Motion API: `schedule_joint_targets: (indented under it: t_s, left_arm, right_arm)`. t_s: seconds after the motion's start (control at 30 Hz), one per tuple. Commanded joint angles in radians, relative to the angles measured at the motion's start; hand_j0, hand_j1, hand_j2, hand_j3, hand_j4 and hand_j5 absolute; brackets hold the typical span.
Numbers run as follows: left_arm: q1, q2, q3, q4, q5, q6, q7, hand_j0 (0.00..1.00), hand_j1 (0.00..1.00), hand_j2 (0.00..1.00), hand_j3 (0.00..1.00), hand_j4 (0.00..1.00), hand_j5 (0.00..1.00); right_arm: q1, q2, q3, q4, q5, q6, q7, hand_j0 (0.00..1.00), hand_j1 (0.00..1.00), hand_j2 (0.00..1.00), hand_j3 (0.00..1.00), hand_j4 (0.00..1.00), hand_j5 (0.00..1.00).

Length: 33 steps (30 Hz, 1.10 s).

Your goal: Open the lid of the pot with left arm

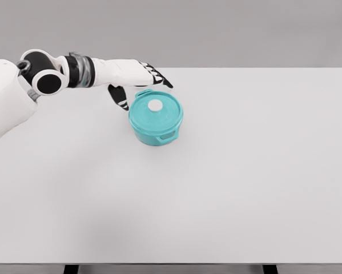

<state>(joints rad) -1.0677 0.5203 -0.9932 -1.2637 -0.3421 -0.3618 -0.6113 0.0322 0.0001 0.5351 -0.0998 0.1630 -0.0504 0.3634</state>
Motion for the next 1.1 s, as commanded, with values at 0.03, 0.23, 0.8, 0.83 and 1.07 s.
schedule_joint_targets:
  t_s: [0.03, 0.23, 0.8, 0.83, 1.07]
  left_arm:
    - [0.000, -0.016, -0.005, 0.003, -0.015, 0.029, 0.000, 0.85, 0.85, 0.85, 0.85, 0.85, 0.85]
    - [0.000, -0.049, -0.050, 0.003, -0.015, 0.021, 0.000, 0.81, 0.81, 0.81, 0.81, 0.81, 0.81]
    - [0.000, -0.062, -0.076, 0.040, -0.035, 0.029, 0.000, 0.81, 0.81, 0.81, 0.81, 0.81, 0.81]
    - [0.000, -0.063, -0.076, 0.040, -0.035, 0.029, 0.000, 0.80, 0.80, 0.80, 0.80, 0.80, 0.80]
    - [-0.002, -0.062, -0.076, 0.040, -0.038, 0.027, 0.000, 0.60, 0.60, 0.60, 0.60, 0.60, 0.60]
  right_arm:
    - [0.000, 0.000, 0.000, 0.000, 0.000, 0.000, 0.000, 1.00, 1.00, 1.00, 1.00, 1.00, 1.00]
    - [0.000, 0.000, 0.000, 0.000, 0.000, 0.000, 0.000, 1.00, 1.00, 1.00, 1.00, 1.00, 1.00]
    - [0.000, 0.000, 0.000, 0.000, 0.000, 0.000, 0.000, 1.00, 1.00, 1.00, 1.00, 1.00, 1.00]
    - [0.000, 0.000, 0.000, 0.000, 0.000, 0.000, 0.000, 1.00, 1.00, 1.00, 1.00, 1.00, 1.00]
    - [0.000, 0.000, 0.000, 0.000, 0.000, 0.000, 0.000, 1.00, 1.00, 1.00, 1.00, 1.00, 1.00]
